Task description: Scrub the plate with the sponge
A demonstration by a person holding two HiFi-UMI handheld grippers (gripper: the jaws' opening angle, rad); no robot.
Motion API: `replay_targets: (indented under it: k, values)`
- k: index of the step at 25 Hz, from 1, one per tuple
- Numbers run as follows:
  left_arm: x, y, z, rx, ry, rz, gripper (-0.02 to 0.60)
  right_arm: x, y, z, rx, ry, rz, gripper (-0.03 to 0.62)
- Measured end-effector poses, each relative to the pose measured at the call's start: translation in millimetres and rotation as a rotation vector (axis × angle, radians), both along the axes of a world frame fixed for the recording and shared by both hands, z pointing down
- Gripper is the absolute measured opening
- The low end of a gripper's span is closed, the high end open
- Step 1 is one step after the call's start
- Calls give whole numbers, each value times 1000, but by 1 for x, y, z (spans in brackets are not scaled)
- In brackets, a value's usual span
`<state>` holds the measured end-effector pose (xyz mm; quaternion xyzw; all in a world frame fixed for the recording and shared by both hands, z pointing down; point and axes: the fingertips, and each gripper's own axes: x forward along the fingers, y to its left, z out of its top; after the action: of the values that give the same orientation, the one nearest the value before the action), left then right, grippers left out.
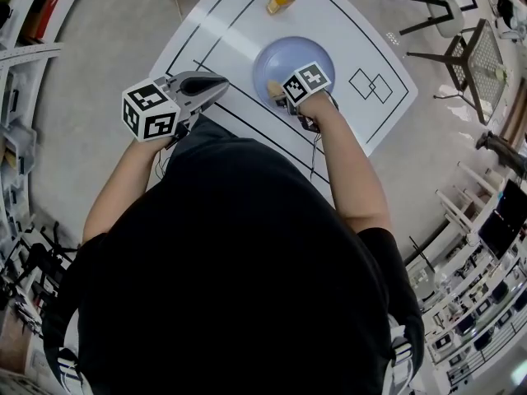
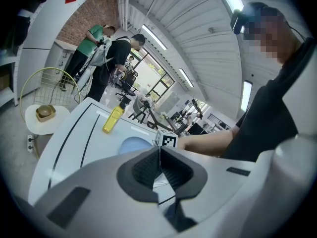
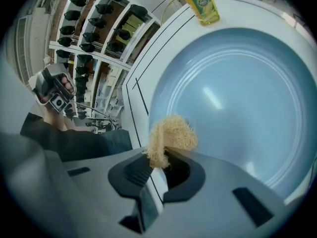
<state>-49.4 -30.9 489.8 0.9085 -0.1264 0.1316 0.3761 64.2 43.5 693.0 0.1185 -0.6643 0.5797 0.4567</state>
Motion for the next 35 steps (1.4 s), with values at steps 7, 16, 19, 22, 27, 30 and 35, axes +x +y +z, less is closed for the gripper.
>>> replay_targets:
  k: [7,16,19,22,27,30,35]
  values:
    - [-1,-4,2,-6,0,7,9,-22,-14,-6,52,-81,24,44]
    - [4,-7,2,-6,0,22,9,-6,-30,-14,178,-42,54,43]
    - [8,-7,2,-3,1,30,9,10,-39,-20,251,2,69,43]
    - [12,-6,2,-4,3,37,9,24,-48,-26,316,46,73,41]
    - [20,-4,0,-3,6,51,9,43,-56,-34,396,115,48,41]
    - [21,-4,0,-3,5,57,9,52,-54,-32,427,176,-3,41]
    - [21,-4,2,-11,4,56,9,52,-40,-18,401,209,-53,41]
